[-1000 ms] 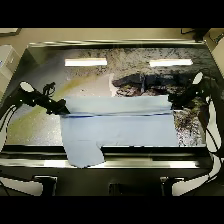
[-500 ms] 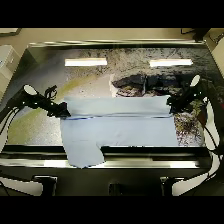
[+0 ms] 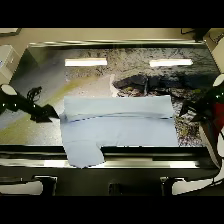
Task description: Fold the clothes and pants, and hang the long-sleeved shirts on hangers.
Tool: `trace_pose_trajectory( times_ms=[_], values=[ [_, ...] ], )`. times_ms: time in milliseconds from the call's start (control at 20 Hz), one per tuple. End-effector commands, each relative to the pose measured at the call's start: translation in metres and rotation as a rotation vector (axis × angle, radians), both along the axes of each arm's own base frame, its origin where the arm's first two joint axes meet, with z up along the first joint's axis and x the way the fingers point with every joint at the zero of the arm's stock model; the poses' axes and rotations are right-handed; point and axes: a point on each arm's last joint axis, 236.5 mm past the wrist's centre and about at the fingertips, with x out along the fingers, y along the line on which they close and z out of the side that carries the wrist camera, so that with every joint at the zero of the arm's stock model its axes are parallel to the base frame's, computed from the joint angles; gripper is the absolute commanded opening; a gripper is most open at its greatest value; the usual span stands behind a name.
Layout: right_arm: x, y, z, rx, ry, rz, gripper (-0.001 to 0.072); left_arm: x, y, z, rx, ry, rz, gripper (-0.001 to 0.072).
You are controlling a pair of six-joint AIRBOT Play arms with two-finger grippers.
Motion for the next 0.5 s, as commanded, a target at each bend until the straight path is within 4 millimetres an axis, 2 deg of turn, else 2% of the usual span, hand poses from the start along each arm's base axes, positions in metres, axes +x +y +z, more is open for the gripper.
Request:
trace_pose_trajectory(
  times_ms=[0, 100, 150, 250, 450],
  values=[
    [-0.040, 0.007, -0.005, 0.047, 0.040, 0.014, 0.0630, -0.090, -0.008, -0.030, 0.000, 0.115, 0.004, 0.0518],
    [-0.053, 0.012, -0.011, 0.052, 0.055, 0.014, 0.0628, -0.137, -0.028, -0.047, -0.033, 0.157, 0.027, 0.0518],
    [-0.056, 0.013, -0.013, 0.057, 0.064, 0.014, 0.0625, -0.152, -0.040, -0.053, -0.068, 0.156, 0.040, 0.0518],
    [-0.059, 0.016, -0.013, 0.067, 0.075, 0.010, 0.0602, -0.164, -0.055, -0.061, -0.110, 0.148, 0.085, 0.0518],
    [-0.064, 0.019, -0.010, 0.082, 0.099, 0.013, 0.0602, -0.167, -0.069, -0.068, -0.138, 0.140, 0.091, 0.0518]
  ],
)
